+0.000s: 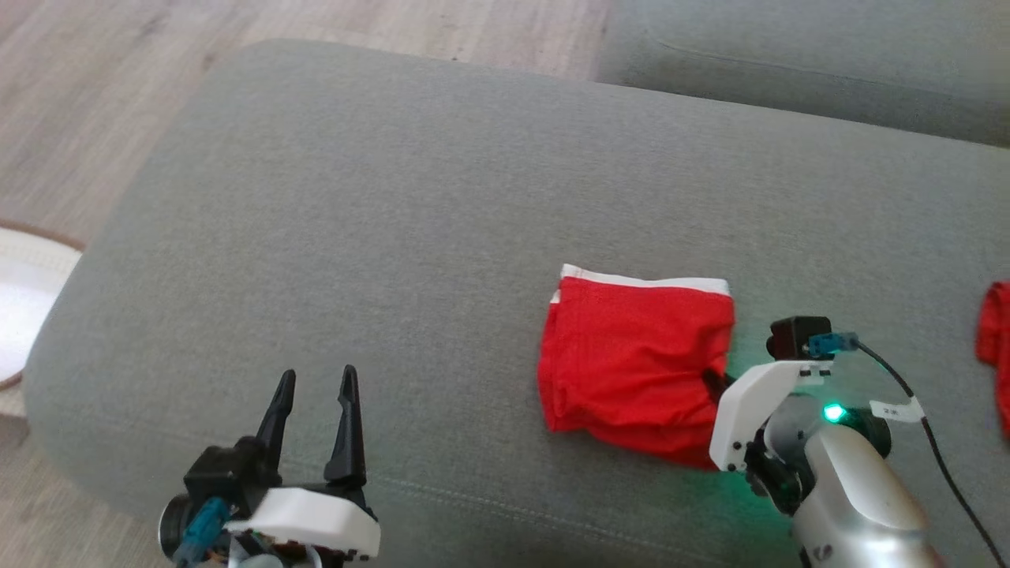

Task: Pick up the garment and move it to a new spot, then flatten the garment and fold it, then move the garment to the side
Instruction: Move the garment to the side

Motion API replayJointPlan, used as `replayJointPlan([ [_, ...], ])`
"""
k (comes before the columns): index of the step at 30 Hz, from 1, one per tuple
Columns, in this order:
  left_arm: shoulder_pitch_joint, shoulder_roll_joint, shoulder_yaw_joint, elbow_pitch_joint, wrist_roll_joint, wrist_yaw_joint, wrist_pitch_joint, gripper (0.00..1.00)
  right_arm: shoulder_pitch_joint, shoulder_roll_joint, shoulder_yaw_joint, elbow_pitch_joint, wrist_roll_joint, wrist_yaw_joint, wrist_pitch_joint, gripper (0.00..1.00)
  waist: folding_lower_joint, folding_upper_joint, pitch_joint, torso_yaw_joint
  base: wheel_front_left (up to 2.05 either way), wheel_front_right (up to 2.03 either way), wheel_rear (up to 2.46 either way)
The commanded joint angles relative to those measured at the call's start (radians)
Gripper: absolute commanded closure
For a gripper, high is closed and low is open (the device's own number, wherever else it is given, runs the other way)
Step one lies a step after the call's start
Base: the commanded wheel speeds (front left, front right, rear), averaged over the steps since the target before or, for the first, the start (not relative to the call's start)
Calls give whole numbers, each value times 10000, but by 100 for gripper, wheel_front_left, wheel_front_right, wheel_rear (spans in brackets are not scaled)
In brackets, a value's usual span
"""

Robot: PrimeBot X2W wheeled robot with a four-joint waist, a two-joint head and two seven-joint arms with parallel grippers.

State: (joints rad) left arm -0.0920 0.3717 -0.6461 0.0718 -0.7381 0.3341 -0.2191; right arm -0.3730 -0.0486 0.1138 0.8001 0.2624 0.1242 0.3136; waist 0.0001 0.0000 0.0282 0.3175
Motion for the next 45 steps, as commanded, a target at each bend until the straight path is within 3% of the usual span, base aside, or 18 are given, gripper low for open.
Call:
replayJointPlan([
  [1, -468, 100, 382, -255, 41, -24, -108, 0, -565, -16, 260, -233, -91, 65, -206, 100, -1, 0, -2, -262, 0, 0, 0],
  [7, -445, -23, 448, -368, 6, -65, -196, 0, -997, -20, 112, -146, -401, 65, -726, 100, -1, 0, 135, -1384, 0, 0, 0],
  [19, -865, -231, 413, -512, 149, -259, -259, 0, -1912, -19, -128, -546, -1197, 65, -1295, 100, -1, 0, 1065, -4819, 0, 0, 0],
  [25, -1298, -175, 337, -484, 298, -333, -139, 0, -2176, -18, 161, -719, -920, 65, -1396, 100, -1, 0, 1433, -5872, 0, 0, 0],
  [32, -1544, -166, 278, -439, 365, -364, -70, 0, -2395, -17, 400, -587, -810, 65, -1439, 100, -1, 0, 1562, -6095, 0, 0, 0],
  [39, -1527, -195, 263, -336, 327, -371, -81, 0, -3166, -68, 676, -261, -1375, 65, -1353, 100, -1, 0, 1457, -5578, 0, 0, 0],
  [45, -1410, -229, 388, -329, 271, -340, -174, 0, -3983, -914, 968, -84, -1809, 65, -960, 100, -1, 0, 1409, -4982, 0, 0, 0],
])
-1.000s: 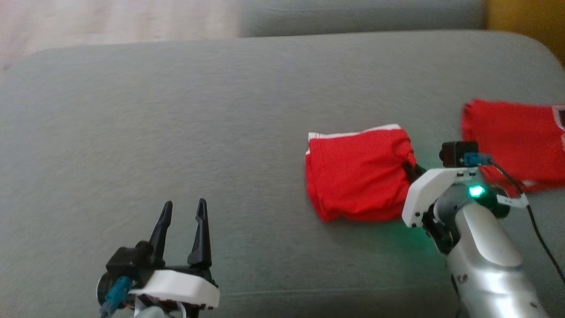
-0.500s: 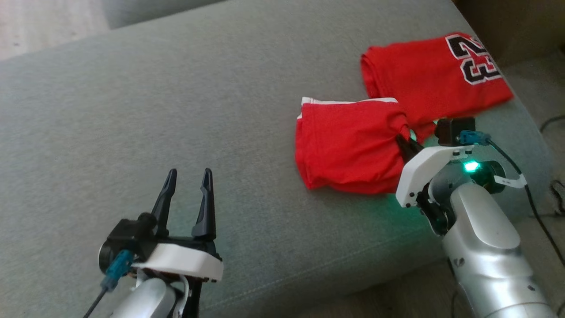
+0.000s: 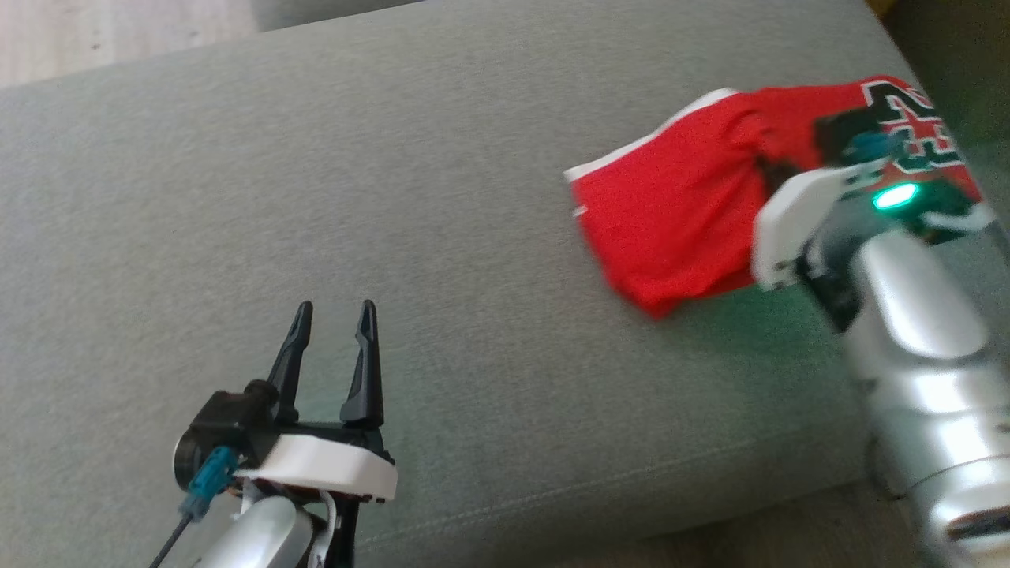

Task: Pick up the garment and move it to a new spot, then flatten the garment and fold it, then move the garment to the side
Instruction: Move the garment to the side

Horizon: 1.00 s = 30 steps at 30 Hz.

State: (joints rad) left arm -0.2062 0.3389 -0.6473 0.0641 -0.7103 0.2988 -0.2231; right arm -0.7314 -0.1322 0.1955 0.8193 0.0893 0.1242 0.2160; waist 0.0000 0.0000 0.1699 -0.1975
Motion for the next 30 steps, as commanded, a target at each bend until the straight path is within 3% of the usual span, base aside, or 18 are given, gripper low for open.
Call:
replayJointPlan([
  [1, -262, 104, 419, -273, 0, 20, -147, 0, -520, -289, 168, -211, -137, 65, 107, 100, 0, 0, 15, 266, 0, 0, 0],
  [7, -399, 222, 434, -582, 107, 32, -117, 0, -1120, -1986, -194, 446, -246, 65, 599, 100, 0, 0, 429, 995, 0, 0, 0],
  [12, -524, 373, 428, -816, 216, 113, 4, 0, -1452, -2939, -865, 908, -412, 65, 622, 100, 0, 0, 827, 1382, 0, 0, 0],
  [22, -610, 584, 469, -1139, 308, 271, 135, 0, -1593, -3613, -1799, 1013, -1356, 65, 795, 100, 0, 0, 1196, 1555, 0, 0, 0],
  [29, -699, 585, 391, -1171, 343, 275, 200, 0, -1319, -3396, -2682, 880, -2115, 65, 1005, 98, 0, 0, 1266, 1445, 0, 0, 0],
  [30, -714, 589, 387, -1163, 345, 276, 207, 0, -1262, -3339, -2880, 806, -2228, 65, 951, 56, 0, 0, 1265, 1427, 0, 0, 0],
])
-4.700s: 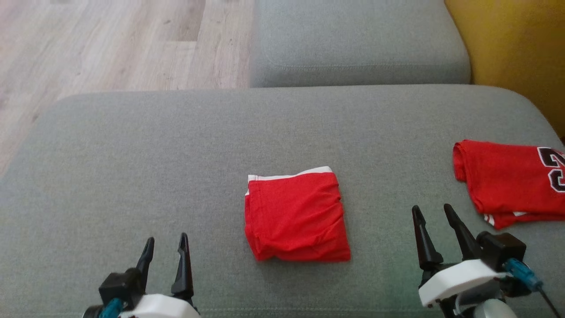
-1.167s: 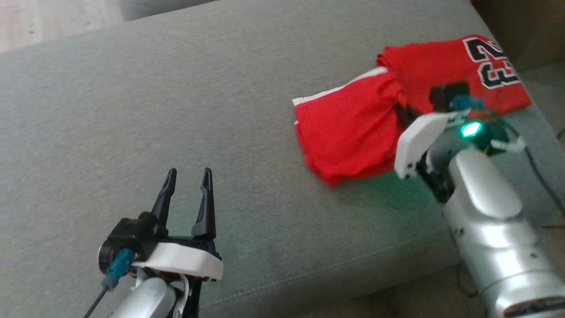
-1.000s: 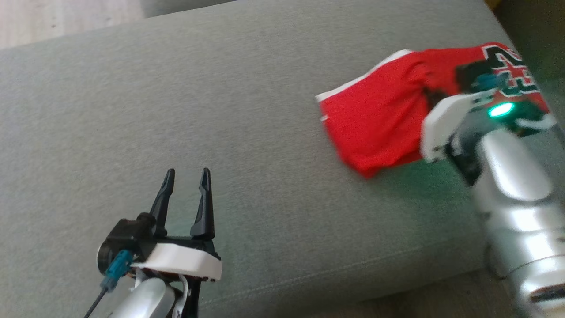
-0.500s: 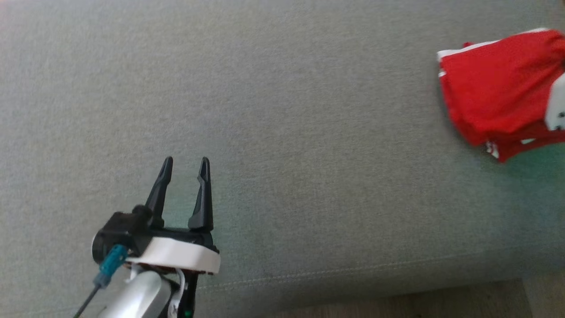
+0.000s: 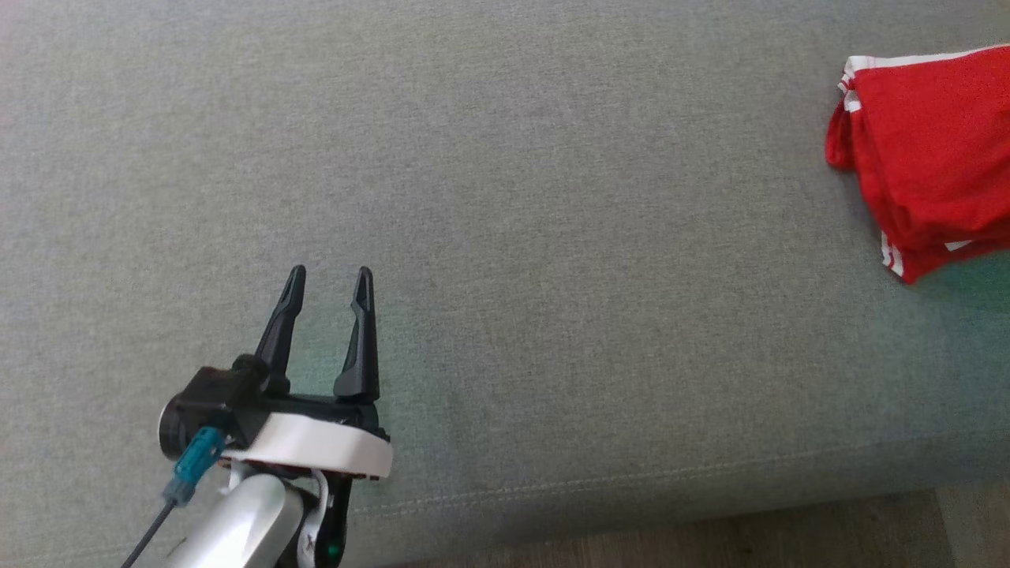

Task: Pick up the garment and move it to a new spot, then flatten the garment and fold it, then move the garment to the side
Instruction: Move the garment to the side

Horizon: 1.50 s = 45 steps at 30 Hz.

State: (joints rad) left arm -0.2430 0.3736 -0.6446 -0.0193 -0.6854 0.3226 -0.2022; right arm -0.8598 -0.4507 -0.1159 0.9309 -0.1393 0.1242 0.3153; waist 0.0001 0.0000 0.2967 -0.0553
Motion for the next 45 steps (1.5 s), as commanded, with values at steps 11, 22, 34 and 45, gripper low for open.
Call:
replayJointPlan([
  [11, -354, 326, 338, -235, 63, 101, 111, 0, 390, 935, -596, -1272, -887, 65, -605, 0, -1, 0, -315, -240, 0, 0, 0],
  [22, -265, 69, 347, 559, -199, 48, 16, 0, 1239, 1992, 384, -2258, 481, 65, -1836, 0, -1, 0, -1811, -158, 0, 0, 0],
  [34, 761, -247, 667, 1787, -502, 74, -435, 0, 4251, 3858, 428, -3986, 1868, 65, -2914, 0, -1, 0, -3418, 181, 0, 0, 0],
  [45, 1344, -223, 988, 2353, -601, -91, -545, 0, 6302, 4001, 1349, -5775, 2779, 65, -3463, 0, -1, 0, -3868, 697, 0, 0, 0],
])
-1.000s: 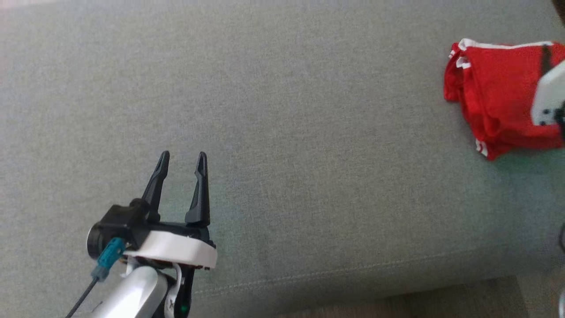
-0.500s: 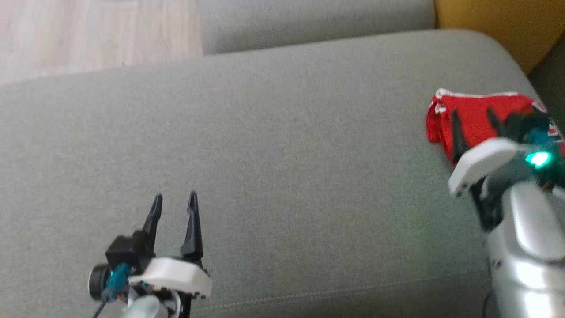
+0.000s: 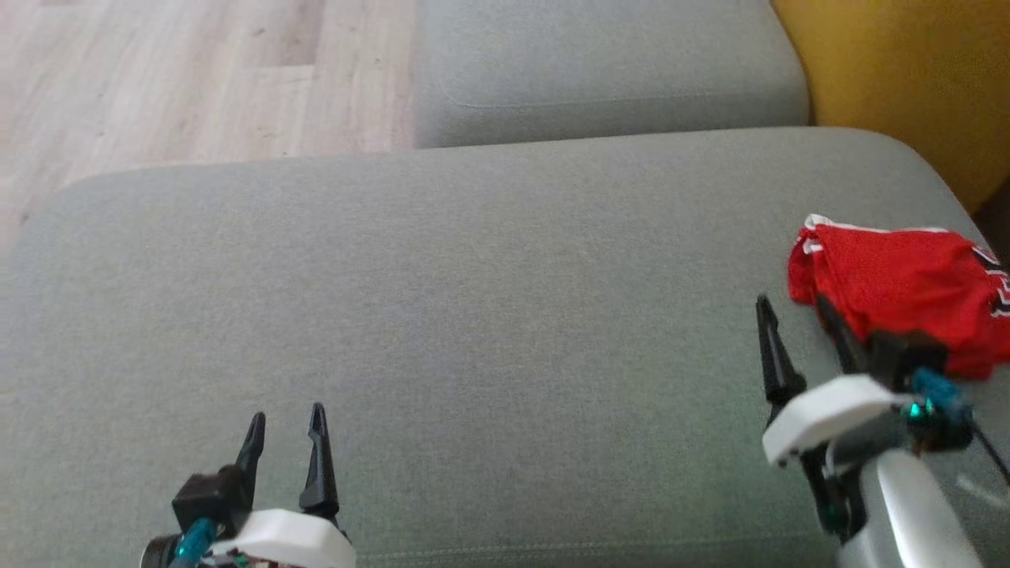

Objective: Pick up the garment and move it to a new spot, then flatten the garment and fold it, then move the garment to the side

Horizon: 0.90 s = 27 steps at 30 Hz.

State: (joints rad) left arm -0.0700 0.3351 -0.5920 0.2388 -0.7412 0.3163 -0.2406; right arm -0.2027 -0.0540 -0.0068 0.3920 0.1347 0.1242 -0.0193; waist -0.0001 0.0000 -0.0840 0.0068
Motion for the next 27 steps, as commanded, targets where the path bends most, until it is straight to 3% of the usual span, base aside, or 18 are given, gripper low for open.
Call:
replayJointPlan([
  [1, -345, 176, 472, -215, -41, -35, -164, 0, -49, 34, 324, -560, 121, 65, -161, 0, 1, 0, -88, 132, 0, 0, 0],
  [13, -50, 243, 374, -235, 2, 5, -172, 0, 1976, 36, 601, -1882, 399, 65, -575, 0, 1, 0, -315, 539, 0, 0, 0],
  [27, 179, 407, 230, -638, -72, 212, 249, 0, 2585, 37, 775, -2157, 512, 65, -642, 0, 1, 0, -486, 520, 0, 0, 0],
])
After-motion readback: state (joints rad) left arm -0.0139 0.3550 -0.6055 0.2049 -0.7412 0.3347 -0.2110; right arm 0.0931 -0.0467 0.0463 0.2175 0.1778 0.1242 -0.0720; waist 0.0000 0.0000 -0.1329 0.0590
